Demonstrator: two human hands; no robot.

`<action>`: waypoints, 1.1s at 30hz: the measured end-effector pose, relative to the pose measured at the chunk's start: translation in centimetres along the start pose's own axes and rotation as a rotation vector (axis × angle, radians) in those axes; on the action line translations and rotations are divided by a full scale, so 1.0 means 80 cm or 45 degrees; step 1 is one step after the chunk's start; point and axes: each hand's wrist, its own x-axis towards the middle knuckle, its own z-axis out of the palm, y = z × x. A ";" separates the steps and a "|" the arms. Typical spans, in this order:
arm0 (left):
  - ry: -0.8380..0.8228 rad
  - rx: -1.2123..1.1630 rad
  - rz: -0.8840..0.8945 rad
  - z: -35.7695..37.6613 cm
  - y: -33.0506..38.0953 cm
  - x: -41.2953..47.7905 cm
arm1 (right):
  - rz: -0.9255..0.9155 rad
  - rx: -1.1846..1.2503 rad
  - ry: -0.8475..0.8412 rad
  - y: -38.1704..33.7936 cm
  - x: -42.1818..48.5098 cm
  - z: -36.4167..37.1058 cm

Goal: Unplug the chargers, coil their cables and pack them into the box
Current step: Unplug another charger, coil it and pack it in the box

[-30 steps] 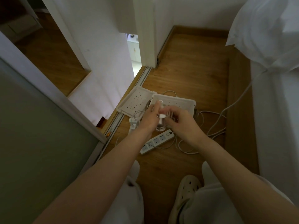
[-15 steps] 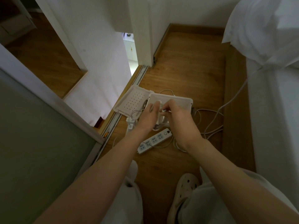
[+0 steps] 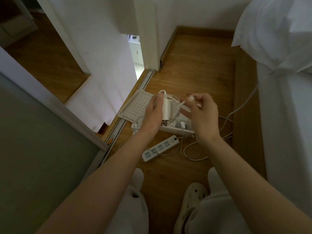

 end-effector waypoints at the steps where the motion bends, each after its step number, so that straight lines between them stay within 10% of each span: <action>1: 0.001 -0.020 0.007 0.000 0.001 0.000 | 0.228 0.242 0.026 -0.004 0.005 -0.004; 5: -0.023 0.016 0.054 0.004 0.005 -0.005 | 0.965 1.217 0.213 -0.014 0.020 -0.022; 9: -0.032 -0.017 0.104 0.004 0.008 -0.010 | 1.066 1.127 0.055 0.000 0.029 -0.025; 15: -0.078 0.012 0.097 -0.001 0.007 -0.016 | 0.845 0.714 -0.100 0.019 0.031 -0.014; 23: -0.163 0.132 0.138 0.007 -0.005 -0.015 | -0.275 -0.859 -0.155 0.037 0.026 -0.004; 29: -0.185 0.155 0.069 0.000 -0.014 0.000 | -0.022 -0.512 -0.625 0.048 0.020 0.007; 33: -0.242 0.234 -0.030 -0.004 -0.028 0.015 | 0.114 -0.368 -0.553 0.064 0.038 0.008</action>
